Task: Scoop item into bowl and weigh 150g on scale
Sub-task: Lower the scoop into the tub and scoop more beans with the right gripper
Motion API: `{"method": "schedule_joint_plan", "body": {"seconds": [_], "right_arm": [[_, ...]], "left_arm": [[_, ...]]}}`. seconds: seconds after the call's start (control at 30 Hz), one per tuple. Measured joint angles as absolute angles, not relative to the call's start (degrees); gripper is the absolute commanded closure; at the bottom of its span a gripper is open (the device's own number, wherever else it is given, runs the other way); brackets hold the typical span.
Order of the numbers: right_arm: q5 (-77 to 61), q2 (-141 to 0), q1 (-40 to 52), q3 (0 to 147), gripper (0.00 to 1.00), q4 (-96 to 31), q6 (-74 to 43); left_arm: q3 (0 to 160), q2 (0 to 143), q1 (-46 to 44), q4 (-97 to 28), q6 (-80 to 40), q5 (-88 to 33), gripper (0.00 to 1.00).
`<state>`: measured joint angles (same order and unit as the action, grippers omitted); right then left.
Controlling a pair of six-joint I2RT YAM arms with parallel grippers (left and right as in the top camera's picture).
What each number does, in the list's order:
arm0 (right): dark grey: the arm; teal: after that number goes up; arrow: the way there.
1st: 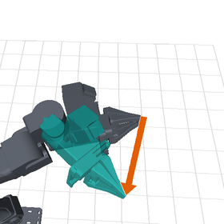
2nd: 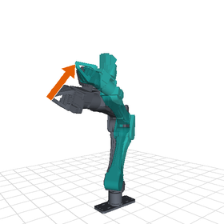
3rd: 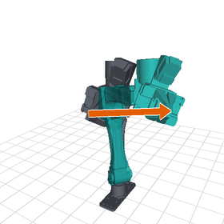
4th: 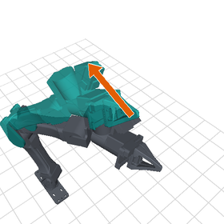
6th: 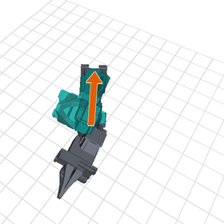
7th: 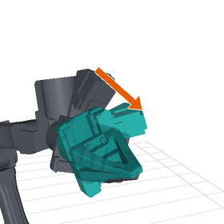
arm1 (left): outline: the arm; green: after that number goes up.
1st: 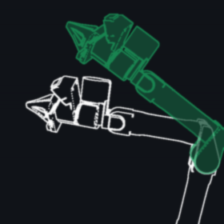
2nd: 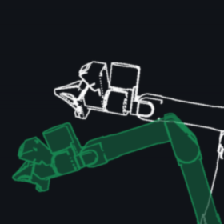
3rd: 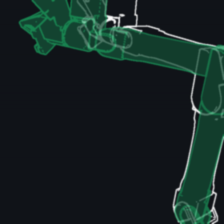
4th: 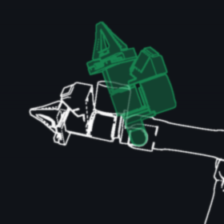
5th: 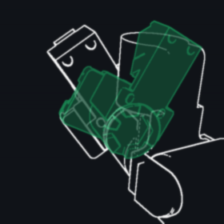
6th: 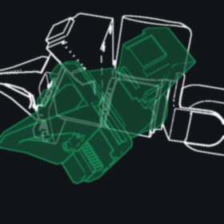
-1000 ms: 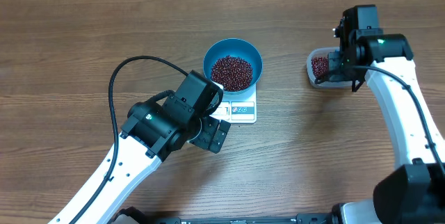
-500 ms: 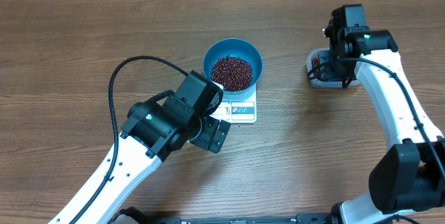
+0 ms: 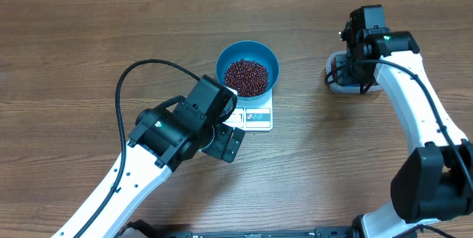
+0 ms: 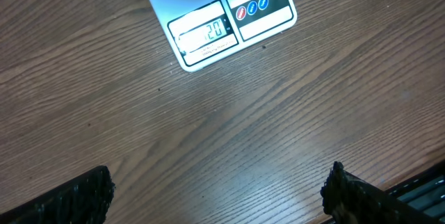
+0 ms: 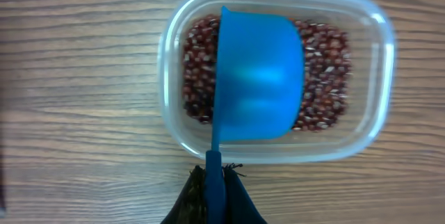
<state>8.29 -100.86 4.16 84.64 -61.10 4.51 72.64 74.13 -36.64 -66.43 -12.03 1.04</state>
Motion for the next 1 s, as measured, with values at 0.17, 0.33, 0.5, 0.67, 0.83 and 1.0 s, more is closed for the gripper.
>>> {"method": "schedule_joint_plan", "body": {"seconds": [0.17, 0.33, 0.5, 0.67, 0.83, 1.0], "right_arm": [[4.8, -101.1, 4.16, 84.64, 0.96, -60.69, 4.49], [2.72, -101.19, 4.16, 84.64, 0.96, -60.62, 4.51], [2.11, -101.19, 3.77, 84.64, 0.96, -60.6, 4.51], [0.05, -101.1, 2.04, 84.64, 0.96, -60.64, 4.49], [-4.89, -100.99, -1.06, 84.64, 0.96, -60.95, 4.54], [-10.81, -100.99, -4.56, 84.64, 0.96, -60.99, 4.51]], "left_arm": [[72.64, 74.13, -36.64, -66.41, -12.05, 1.04, 0.0], [72.64, 74.13, -36.64, -66.41, -12.03, 1.04, 0.0], [72.64, 74.13, -36.64, -66.41, -12.03, 1.04, 0.0], [72.64, 74.13, -36.64, -66.41, -12.03, 1.04, 0.0], [72.64, 74.13, -36.64, -66.43, -12.05, 1.04, 0.0], [72.64, 74.13, -36.64, -66.41, -12.03, 1.04, 0.01]]}}
